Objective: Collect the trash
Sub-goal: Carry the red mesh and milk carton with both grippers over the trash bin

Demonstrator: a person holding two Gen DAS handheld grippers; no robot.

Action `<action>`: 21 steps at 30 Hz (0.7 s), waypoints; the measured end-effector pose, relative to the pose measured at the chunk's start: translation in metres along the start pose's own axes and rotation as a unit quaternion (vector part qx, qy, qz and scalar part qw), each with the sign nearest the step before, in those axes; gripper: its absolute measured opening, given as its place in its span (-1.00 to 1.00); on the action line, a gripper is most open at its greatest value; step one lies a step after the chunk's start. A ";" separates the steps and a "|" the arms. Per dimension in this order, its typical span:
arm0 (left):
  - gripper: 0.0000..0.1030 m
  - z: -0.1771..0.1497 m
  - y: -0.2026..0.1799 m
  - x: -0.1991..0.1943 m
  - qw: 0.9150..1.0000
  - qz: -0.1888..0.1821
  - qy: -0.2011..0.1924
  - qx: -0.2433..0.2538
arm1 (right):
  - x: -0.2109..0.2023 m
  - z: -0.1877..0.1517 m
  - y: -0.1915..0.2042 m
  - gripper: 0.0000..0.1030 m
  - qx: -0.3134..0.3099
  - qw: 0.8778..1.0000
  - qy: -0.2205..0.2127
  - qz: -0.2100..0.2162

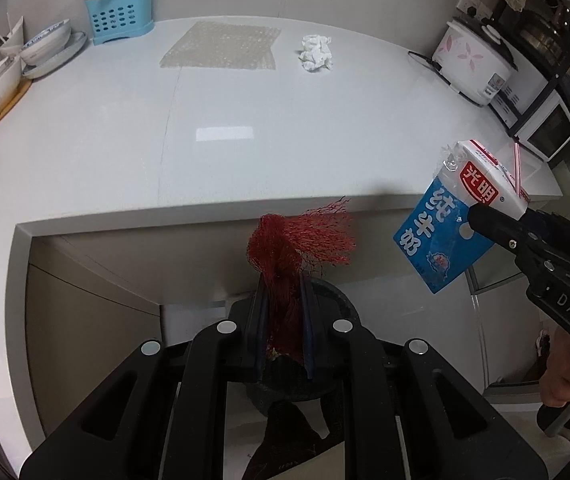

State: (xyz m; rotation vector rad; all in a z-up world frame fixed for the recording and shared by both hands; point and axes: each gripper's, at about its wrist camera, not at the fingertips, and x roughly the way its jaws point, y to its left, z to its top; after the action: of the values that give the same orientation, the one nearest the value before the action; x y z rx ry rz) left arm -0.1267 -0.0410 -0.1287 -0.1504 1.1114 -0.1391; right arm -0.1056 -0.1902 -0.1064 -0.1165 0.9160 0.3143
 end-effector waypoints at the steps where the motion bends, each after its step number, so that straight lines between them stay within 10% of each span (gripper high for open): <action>1: -0.75 -0.003 0.001 0.004 1.000 0.000 0.003 -0.002 | 0.004 -0.002 0.001 -0.25 0.001 1.000 0.004 0.000; 21: -0.75 -0.030 0.005 0.071 1.000 0.005 0.015 -0.005 | 0.088 -0.052 -0.008 -0.25 0.003 0.998 0.068 -0.015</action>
State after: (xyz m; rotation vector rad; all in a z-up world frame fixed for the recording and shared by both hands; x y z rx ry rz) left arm -0.1226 -0.0507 -0.2057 -0.1527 1.1424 -0.1269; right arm -0.0926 -0.1909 -0.2077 -0.1465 1.0483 0.2790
